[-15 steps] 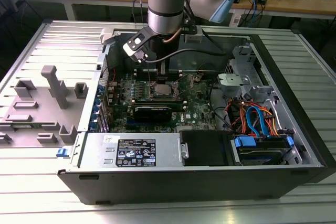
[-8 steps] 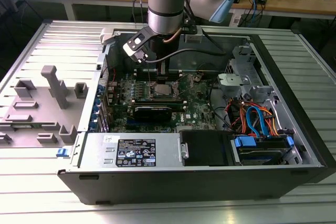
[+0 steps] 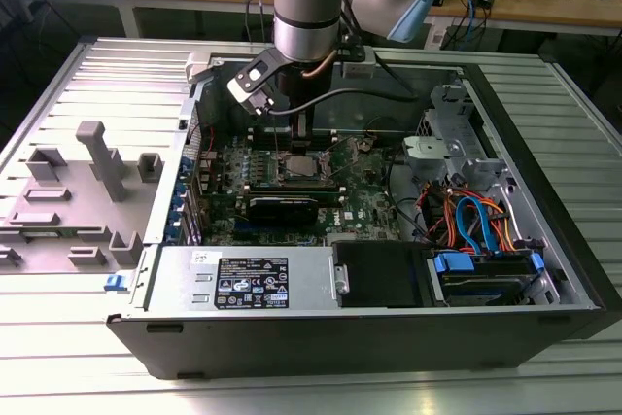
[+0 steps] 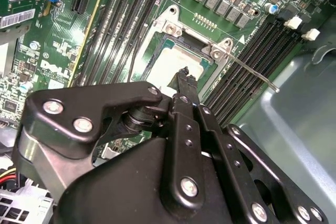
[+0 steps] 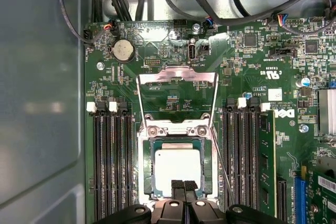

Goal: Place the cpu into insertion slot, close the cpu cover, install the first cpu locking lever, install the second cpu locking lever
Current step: 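Close the cpu cover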

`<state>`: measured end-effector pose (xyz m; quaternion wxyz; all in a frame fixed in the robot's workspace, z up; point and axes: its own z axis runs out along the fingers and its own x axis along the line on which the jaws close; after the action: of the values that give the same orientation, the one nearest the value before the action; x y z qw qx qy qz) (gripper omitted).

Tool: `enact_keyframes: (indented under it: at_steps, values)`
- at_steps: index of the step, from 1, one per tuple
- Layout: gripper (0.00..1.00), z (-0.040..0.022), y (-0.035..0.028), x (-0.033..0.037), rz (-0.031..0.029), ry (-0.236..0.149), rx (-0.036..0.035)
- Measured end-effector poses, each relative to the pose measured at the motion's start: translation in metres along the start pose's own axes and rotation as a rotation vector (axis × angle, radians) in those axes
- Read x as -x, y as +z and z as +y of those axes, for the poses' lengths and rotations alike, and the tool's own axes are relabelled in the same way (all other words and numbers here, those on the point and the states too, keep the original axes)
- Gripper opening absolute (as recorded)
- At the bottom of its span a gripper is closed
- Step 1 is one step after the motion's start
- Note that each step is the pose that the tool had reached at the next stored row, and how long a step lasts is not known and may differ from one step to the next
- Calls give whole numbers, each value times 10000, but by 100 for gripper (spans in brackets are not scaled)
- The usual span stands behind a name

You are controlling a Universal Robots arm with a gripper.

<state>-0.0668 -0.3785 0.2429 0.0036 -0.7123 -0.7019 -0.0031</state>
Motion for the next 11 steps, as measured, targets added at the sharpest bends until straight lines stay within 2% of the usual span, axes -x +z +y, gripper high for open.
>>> enact_keyframes:
  at_steps: [4, 11]
  values:
    - [11, 0, -42, -1, 1, 0, 1]
    - [11, 0, -193, -2, 1, -2, 6]
